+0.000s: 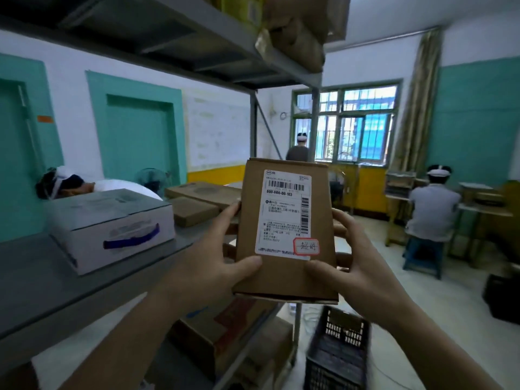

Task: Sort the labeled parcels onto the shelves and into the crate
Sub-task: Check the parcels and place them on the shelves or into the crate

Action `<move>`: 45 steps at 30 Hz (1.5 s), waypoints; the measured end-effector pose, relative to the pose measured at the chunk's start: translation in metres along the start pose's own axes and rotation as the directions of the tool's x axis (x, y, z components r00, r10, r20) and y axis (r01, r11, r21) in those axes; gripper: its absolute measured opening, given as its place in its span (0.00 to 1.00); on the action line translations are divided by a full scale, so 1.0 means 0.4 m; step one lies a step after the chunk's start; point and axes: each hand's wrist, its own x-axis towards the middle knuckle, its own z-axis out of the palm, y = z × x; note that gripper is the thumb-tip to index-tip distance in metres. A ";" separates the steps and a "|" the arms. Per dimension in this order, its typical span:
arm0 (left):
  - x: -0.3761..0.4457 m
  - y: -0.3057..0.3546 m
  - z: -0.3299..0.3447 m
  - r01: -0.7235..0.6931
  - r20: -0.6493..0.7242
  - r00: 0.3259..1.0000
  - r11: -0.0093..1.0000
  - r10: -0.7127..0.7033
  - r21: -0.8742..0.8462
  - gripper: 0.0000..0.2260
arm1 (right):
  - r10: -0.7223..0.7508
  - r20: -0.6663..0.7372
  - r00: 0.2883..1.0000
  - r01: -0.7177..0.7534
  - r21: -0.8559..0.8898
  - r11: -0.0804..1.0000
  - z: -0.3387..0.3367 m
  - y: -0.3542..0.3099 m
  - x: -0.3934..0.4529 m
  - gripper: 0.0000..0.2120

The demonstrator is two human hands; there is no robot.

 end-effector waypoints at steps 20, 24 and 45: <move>0.486 0.037 0.681 -0.031 0.359 0.930 0.991 0.077 -0.132 0.33 | 0.175 -0.196 0.965 -0.232 -0.328 0.916 -0.604 0.401 0.097 0.38; 0.587 -0.016 0.782 0.003 0.447 0.893 0.994 0.045 -0.107 0.33 | 0.249 -0.215 0.944 -0.313 -0.351 0.882 -0.648 0.521 0.156 0.39; 1.231 -0.419 1.194 0.030 0.586 0.810 0.998 0.007 -0.053 0.34 | 0.364 -0.305 0.880 -0.467 -0.418 0.779 -0.814 1.147 0.670 0.40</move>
